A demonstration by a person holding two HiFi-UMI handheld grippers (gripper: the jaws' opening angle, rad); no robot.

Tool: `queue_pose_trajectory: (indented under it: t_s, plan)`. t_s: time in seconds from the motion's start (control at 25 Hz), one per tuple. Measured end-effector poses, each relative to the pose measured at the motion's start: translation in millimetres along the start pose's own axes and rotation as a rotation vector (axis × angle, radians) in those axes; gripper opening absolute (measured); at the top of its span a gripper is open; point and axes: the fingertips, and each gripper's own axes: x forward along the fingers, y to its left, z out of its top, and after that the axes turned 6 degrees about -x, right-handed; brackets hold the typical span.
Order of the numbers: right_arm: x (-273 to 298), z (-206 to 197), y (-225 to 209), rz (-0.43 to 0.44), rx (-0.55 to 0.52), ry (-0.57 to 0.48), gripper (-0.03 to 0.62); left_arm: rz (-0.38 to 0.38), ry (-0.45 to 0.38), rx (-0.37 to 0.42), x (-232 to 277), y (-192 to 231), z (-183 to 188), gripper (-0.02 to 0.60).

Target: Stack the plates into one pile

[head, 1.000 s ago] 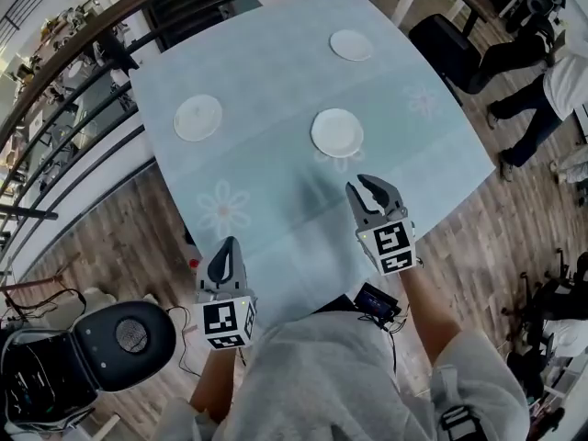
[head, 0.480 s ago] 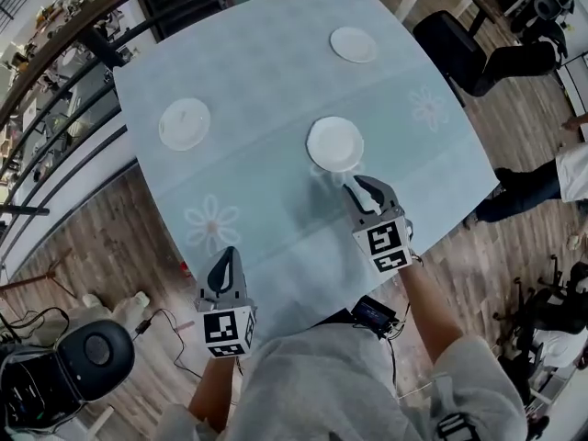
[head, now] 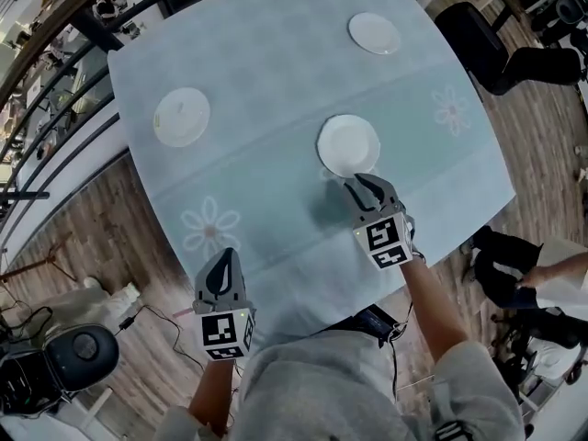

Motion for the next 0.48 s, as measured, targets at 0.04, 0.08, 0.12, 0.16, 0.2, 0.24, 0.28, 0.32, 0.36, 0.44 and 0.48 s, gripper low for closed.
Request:
queue_pose_trajectory:
  t_s: [0.04,0.08,0.12,0.16,0.2,0.24,0.28,0.32,0.36,0.44,0.48]
  plan:
    - [4,-3,-1,0.003,-0.008,0.006,0.100,0.001,0.005,-0.003,2,0,-1,0.016]
    - [9,-5,-2,0.004,-0.024,0.012,0.100,0.003,0.010,-0.005,4,0,-2,0.016]
    - [12,-7,-1,0.006,-0.047,0.018,0.100,0.005,0.016,-0.007,5,0,-4,0.017]
    - [16,-9,-1,0.008,-0.072,0.024,0.101,0.006,0.021,-0.008,6,0,-6,0.017]
    - [19,-11,0,0.012,-0.099,0.031,0.101,0.007,0.027,-0.008,7,0,-8,0.016]
    - [22,-13,2,0.019,-0.121,0.038,0.101,0.007,0.033,-0.007,8,0,-9,0.017]
    - [25,-15,3,0.028,-0.138,0.046,0.103,0.007,0.038,-0.005,9,-1,-11,0.016]
    - [27,-17,5,0.037,-0.153,0.053,0.104,0.006,0.041,-0.003,9,-1,-12,0.015]
    - [30,-18,7,0.043,-0.171,0.061,0.106,0.006,0.043,-0.003,9,-1,-12,0.017]
    - [36,-18,10,0.046,-0.218,0.079,0.106,0.005,0.045,-0.007,8,2,-12,0.017]
    - [40,-18,11,0.046,-0.243,0.088,0.106,0.004,0.047,-0.009,8,4,-13,0.016]
